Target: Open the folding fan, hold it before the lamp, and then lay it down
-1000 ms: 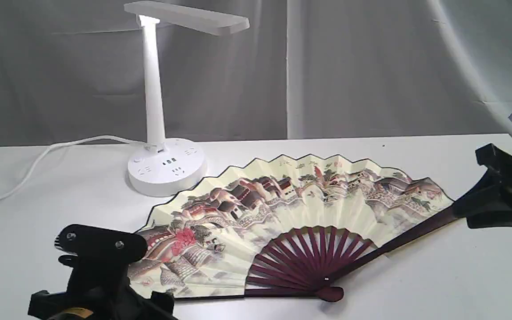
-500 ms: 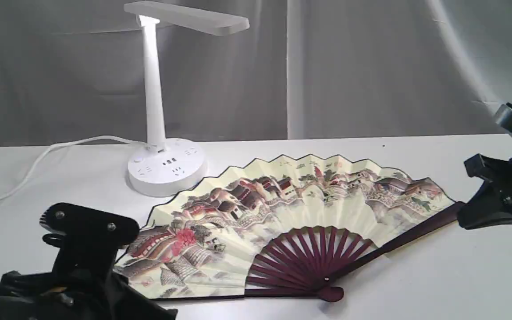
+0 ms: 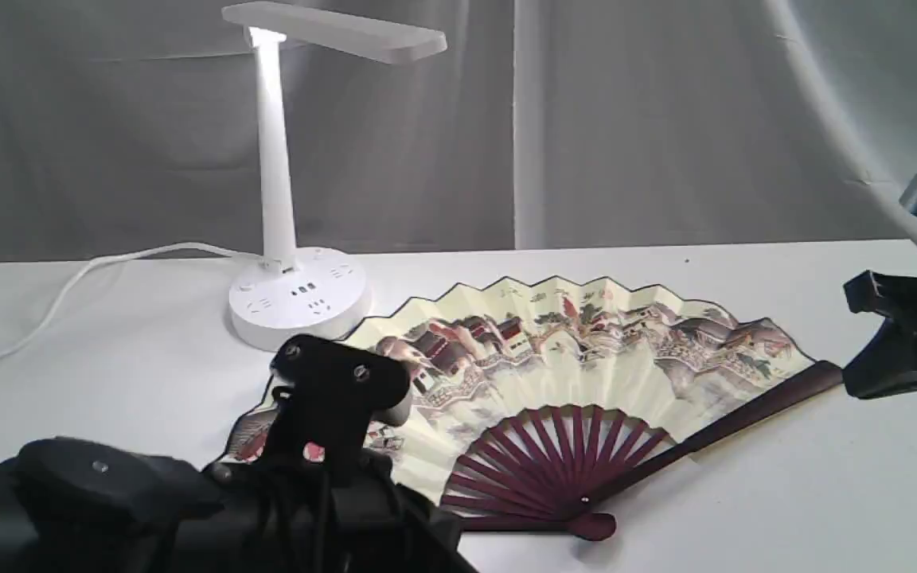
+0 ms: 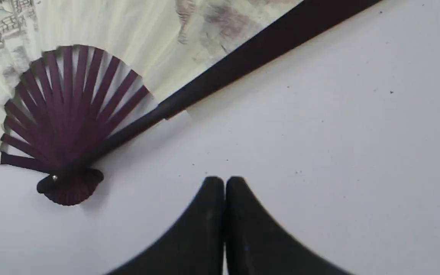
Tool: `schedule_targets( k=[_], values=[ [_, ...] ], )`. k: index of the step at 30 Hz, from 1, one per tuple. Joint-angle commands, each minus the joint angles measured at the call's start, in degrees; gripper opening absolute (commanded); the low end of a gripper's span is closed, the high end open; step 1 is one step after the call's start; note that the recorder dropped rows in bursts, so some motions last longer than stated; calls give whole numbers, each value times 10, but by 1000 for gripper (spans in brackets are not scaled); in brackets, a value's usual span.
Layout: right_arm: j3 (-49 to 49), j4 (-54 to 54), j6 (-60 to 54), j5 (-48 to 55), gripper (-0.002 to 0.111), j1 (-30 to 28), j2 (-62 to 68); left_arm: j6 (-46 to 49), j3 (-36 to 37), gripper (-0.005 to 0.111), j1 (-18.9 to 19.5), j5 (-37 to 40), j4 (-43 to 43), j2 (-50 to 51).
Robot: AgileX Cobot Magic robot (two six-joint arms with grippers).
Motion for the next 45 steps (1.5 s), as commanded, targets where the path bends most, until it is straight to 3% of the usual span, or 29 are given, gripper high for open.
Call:
schedule_targets(
  k=[1,5,8,12,16,21,26,28,35,42,45],
  values=[
    [0,-15,2,8,0,1,-5,38,-27,1,0,8,-4,-6],
    [0,-15,2,7,0,1,-5,-20,-66,1,0,61,-20,-6],
    [0,-15,2,5,0,1,-5,-92,-84,1,0,195,-20,-6],
    [0,-15,2,4,0,0,-5,-102,-97,1,0,348,16,-6],
    [0,-15,2,4,0,0,-5,-250,-124,1,0,406,238,-6],
    [0,-15,2,4,0,0,-5,-569,-164,1,0,419,613,-6],
    [0,-46,41,3,0,0,-10,-722,-171,1,8,413,812,-6],
    [0,-83,71,-5,0,0,-19,-745,-171,1,33,416,821,-6],
    [0,-167,142,-20,0,13,-61,-751,-171,0,186,417,818,-6],
    [0,-301,242,-24,0,102,-85,-759,-171,0,320,427,822,-6],
    [0,-322,275,-24,0,132,-94,-768,-171,0,361,451,830,-6]
  ],
)
